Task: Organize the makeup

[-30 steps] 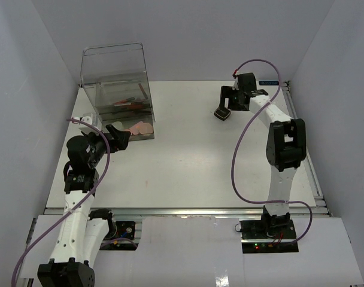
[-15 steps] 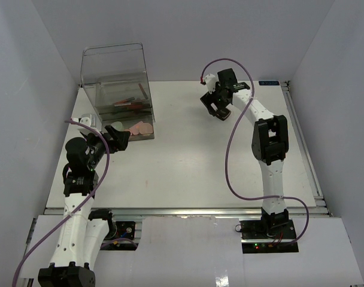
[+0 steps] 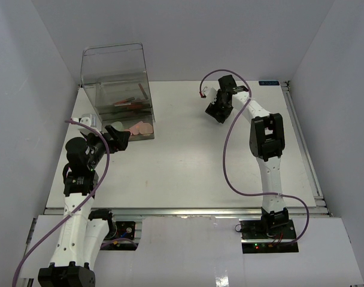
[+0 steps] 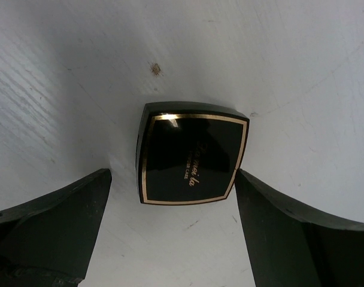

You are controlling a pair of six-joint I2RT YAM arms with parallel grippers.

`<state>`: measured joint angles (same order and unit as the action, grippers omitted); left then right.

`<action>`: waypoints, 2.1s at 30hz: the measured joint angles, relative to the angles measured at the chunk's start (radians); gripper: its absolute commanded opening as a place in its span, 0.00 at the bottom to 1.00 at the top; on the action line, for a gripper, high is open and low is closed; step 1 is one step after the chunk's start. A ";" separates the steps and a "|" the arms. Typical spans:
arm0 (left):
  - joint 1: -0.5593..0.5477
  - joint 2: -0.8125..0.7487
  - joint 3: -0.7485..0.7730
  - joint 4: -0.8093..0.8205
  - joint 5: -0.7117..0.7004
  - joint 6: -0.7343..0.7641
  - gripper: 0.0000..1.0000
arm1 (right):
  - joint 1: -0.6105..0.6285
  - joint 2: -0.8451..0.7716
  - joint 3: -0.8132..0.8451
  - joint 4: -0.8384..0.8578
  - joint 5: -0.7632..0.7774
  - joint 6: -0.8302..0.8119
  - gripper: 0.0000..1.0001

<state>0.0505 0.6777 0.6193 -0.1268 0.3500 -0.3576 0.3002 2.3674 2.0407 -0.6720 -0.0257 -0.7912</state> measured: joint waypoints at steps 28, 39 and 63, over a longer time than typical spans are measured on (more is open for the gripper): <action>0.000 0.001 0.000 0.000 0.000 0.000 0.94 | -0.084 0.112 0.169 -0.064 -0.173 -0.045 0.81; 0.000 0.000 -0.003 0.000 -0.001 0.000 0.94 | -0.089 0.113 0.170 -0.088 -0.234 -0.060 0.30; 0.000 -0.215 -0.006 -0.049 -0.401 -0.020 0.93 | 0.600 -0.194 0.061 0.022 -0.335 0.095 0.24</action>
<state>0.0505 0.4629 0.6132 -0.1755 -0.0512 -0.3772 0.9000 2.1736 2.1013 -0.6496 -0.3608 -0.6960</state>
